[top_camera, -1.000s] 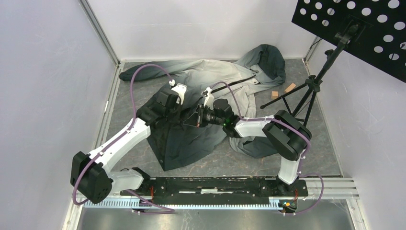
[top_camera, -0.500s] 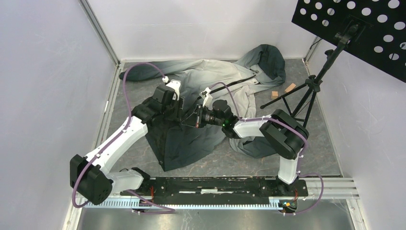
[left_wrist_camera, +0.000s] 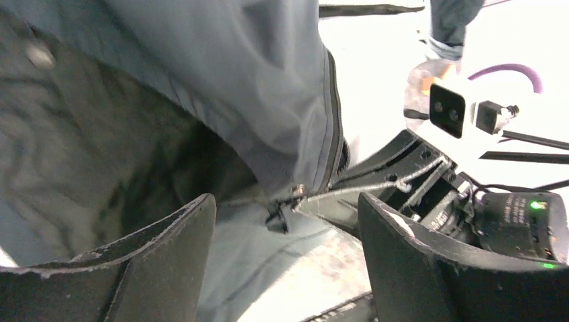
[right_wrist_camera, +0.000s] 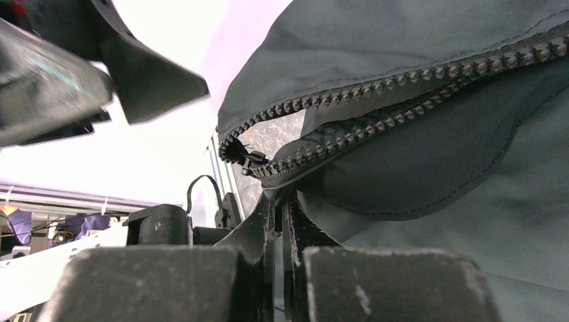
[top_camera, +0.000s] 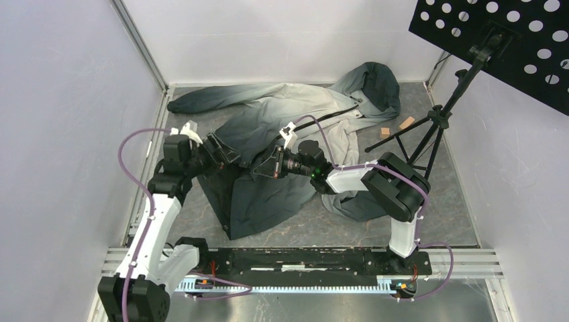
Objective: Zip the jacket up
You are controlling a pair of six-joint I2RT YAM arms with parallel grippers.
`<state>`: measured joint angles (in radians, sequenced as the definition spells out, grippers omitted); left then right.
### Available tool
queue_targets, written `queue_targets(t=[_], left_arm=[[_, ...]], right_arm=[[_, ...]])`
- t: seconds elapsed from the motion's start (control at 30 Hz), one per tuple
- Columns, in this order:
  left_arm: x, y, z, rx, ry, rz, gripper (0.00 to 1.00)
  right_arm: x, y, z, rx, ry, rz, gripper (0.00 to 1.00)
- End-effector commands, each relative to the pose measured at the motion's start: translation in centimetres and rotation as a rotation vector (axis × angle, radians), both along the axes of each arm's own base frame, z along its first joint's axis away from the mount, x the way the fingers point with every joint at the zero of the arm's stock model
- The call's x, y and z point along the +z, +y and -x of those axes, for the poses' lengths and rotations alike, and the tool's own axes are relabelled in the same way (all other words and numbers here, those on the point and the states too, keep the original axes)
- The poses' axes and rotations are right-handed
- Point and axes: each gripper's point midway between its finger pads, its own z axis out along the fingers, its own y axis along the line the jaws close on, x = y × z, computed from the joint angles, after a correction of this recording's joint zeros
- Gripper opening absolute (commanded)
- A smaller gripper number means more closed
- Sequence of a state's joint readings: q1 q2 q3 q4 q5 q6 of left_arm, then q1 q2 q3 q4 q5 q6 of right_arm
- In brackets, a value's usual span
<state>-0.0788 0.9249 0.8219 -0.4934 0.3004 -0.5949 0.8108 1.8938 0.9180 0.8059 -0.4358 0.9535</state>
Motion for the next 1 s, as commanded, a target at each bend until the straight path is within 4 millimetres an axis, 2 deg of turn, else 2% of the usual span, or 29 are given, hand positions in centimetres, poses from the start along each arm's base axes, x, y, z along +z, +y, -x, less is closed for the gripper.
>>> queue_targets(t=[0.0,0.07,0.17,0.33,0.47,0.73,0.97], left_arm=[[0.9,-2.5,1.1,0.075,0.045,0.393,0.82],[1.3,-2.5,1.0,0.133,0.017,0.508,0.81],[0.6,-2.5,0.7,0.191,0.02,0.625,0.8],[-0.1,-2.6,-0.1,0.163,-0.024,0.602,0.76],[-0.1,-2.5,-0.6,0.135,-0.08,0.573,0.64],[-2.0,-3.3,-0.6,0.086,-0.04,0.569,0.57],[-2.5,-3.8,-0.4,0.059,-0.017,0.589,0.58]], right_arm=[[2.2,0.5,-0.3,0.003,-0.052,-0.064,0.0],[2.1,0.4,-0.3,0.003,-0.05,-0.064,0.0],[2.3,0.3,-0.3,0.004,-0.051,-0.07,0.0],[2.6,0.3,-0.3,0.005,-0.058,-0.077,0.0],[2.6,0.3,-0.4,0.006,-0.054,-0.082,0.0],[2.8,0.5,-0.4,0.008,-0.049,-0.092,0.0],[2.8,0.5,-0.4,0.007,-0.047,-0.094,0.0]])
